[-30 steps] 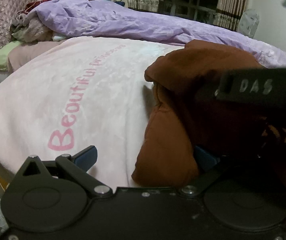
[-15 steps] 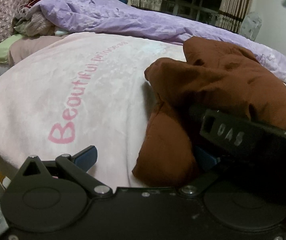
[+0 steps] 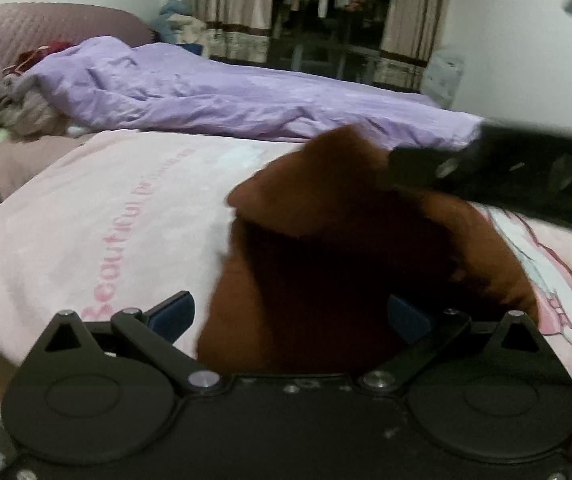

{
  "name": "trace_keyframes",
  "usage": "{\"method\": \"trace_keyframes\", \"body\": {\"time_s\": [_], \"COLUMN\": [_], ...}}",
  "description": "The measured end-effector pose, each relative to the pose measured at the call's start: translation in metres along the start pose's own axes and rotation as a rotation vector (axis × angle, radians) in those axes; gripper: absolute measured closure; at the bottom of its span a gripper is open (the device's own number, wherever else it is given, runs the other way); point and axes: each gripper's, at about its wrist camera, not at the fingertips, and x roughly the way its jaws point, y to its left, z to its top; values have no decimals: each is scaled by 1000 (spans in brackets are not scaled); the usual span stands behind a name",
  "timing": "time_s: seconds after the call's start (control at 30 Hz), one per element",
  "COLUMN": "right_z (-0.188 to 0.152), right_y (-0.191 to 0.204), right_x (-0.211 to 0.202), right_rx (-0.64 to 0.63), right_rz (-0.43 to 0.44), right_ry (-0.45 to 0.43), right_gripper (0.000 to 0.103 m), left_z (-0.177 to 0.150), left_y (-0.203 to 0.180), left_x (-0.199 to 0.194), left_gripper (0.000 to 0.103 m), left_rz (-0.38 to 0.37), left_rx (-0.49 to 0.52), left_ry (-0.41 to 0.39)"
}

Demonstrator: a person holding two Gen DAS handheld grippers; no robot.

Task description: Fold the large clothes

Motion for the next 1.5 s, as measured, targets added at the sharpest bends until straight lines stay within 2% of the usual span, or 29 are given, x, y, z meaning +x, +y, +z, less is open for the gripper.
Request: {"method": "trace_keyframes", "body": {"time_s": [0.17,0.2,0.23,0.3,0.37,0.47,0.63,0.8,0.93,0.97,1.0,1.03,1.07,1.13,1.17,1.3,1.4,1.5], "right_z": [9,8,6,-2,-8,-15,-18,-25,-25,-25,-25,-25,-26,-26,-25,-23,-23,-31], "right_y": [-33,-41,-49,-67,-81,-92,-98,-102,-99,-98,-98,-99,-99,-97,-96,-92,-92,-98], "right_x": [-14,-9,-2,11,22,26,24,30,30,30,31,32,32,33,32,29,28,37], "right_rx": [44,44,48,73,110,130,127,107,94,92,91,91,90,85,81,54,45,62], "right_rz": [-114,-165,-211,-257,-282,-306,-343,-367,-373,-372,-370,-367,-365,-364,-365,-369,-380,-375], "right_ry": [-66,-47,-17,32,72,99,107,149,151,153,155,157,160,164,164,161,164,200], "right_gripper": [37,37,42,46,47,47,47,46,46,47,47,47,46,47,46,44,43,43], "left_z": [1,3,6,12,17,20,18,27,31,29,28,27,26,25,25,22,8,-15], "left_y": [-11,-11,-11,-6,1,5,11,15,14,14,13,11,10,5,2,7,18,38], "left_x": [3,5,7,13,26,37,15,0,33,40,45,49,52,50,46,8,-17,-1], "left_gripper": [0,0,0,0,0,3,3,0,0,3,11,39,57,70,74,76,76,74], "left_rz": [-33,-39,-52,-103,-154,-166,-209,-187,-141,-149,-159,-180,-199,-189,-183,-190,-141,-98], "left_rx": [29,30,22,-16,-79,-114,-146,-157,-157,-161,-162,-165,-167,-136,-118,-161,-210,-257], "left_ry": [4,1,-4,-3,33,41,7,-46,26,34,34,45,58,54,46,-26,-57,23]}}
